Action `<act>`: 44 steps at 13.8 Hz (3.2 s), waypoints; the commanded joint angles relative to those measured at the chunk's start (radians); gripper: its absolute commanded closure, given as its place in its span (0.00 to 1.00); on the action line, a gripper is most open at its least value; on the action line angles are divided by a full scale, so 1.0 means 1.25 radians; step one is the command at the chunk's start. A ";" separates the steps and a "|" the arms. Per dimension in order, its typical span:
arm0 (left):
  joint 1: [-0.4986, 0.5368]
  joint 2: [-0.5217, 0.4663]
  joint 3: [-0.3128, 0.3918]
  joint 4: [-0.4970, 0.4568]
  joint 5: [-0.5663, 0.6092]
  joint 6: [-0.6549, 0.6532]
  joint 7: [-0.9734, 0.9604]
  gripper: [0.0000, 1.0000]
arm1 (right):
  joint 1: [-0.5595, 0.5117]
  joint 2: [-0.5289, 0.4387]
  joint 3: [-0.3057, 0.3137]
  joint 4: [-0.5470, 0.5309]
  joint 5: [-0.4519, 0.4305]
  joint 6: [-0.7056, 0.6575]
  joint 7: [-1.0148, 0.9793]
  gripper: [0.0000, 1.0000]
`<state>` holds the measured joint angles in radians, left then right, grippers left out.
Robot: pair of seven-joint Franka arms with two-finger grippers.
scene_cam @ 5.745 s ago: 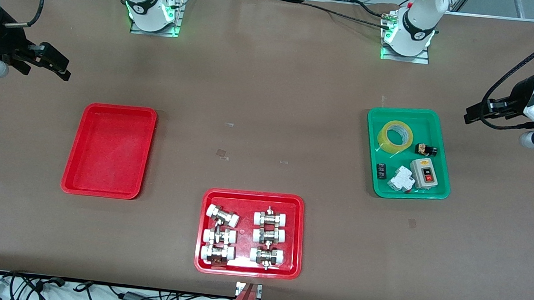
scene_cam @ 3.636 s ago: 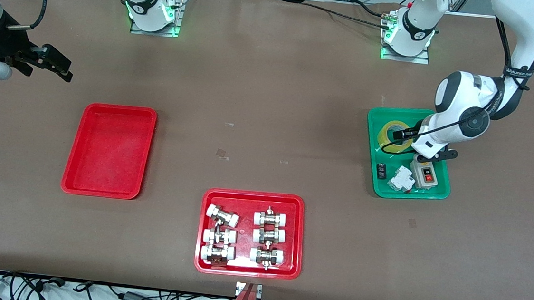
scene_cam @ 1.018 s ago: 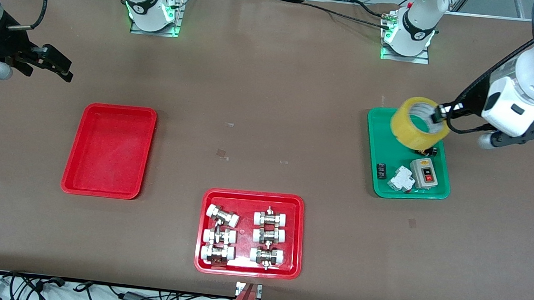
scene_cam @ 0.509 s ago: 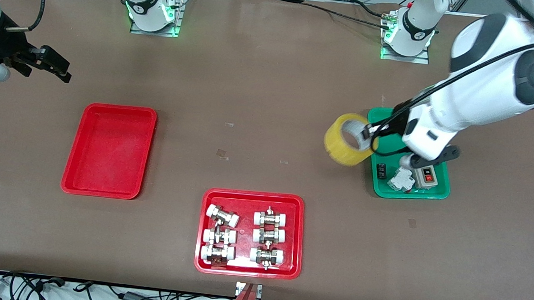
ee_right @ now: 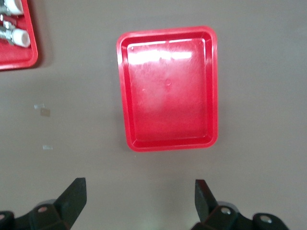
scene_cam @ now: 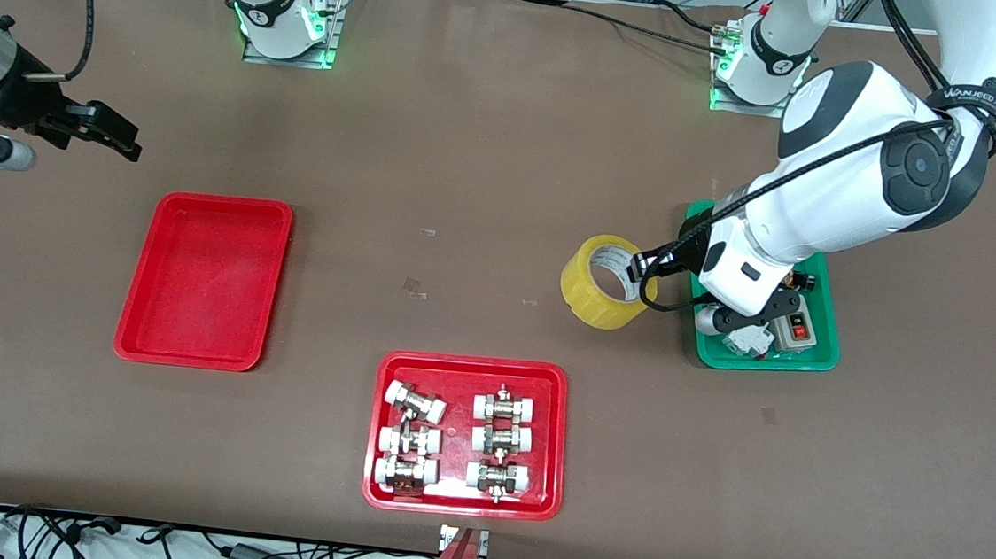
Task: Left arm passes tape to right arm into tray
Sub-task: 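Carry the tape with the left gripper while the right gripper approaches, then grasp the tape rim with the right gripper beside the left gripper, then open the left gripper and withdraw it while the right gripper holds tape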
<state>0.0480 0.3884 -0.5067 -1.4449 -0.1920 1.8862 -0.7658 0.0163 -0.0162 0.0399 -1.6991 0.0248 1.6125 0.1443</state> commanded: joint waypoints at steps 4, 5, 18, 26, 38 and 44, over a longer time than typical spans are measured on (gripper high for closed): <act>-0.096 0.056 -0.003 0.039 0.031 0.045 -0.131 1.00 | 0.005 0.026 0.007 0.003 0.249 -0.063 -0.066 0.00; -0.117 0.070 -0.003 0.039 0.035 0.091 -0.136 1.00 | 0.008 0.040 0.009 0.006 0.307 -0.058 -0.069 0.00; -0.246 0.174 -0.007 0.043 -0.168 0.339 -0.566 1.00 | 0.241 0.311 0.010 0.084 0.720 0.342 -0.199 0.00; -0.246 0.176 -0.006 0.043 -0.161 0.342 -0.558 1.00 | 0.248 0.343 0.010 0.085 0.732 0.365 -0.243 0.19; -0.231 0.163 -0.001 0.045 -0.129 0.336 -0.526 0.00 | 0.250 0.343 0.010 0.098 0.755 0.364 -0.241 1.00; -0.053 0.033 -0.013 0.045 0.012 0.083 -0.519 0.00 | 0.236 0.343 0.001 0.100 0.744 0.357 -0.253 1.00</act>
<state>-0.0700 0.4936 -0.5092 -1.3687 -0.2512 2.0821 -1.4229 0.3199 0.4060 0.0521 -1.5989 0.9451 2.0695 -0.1551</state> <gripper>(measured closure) 0.026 0.441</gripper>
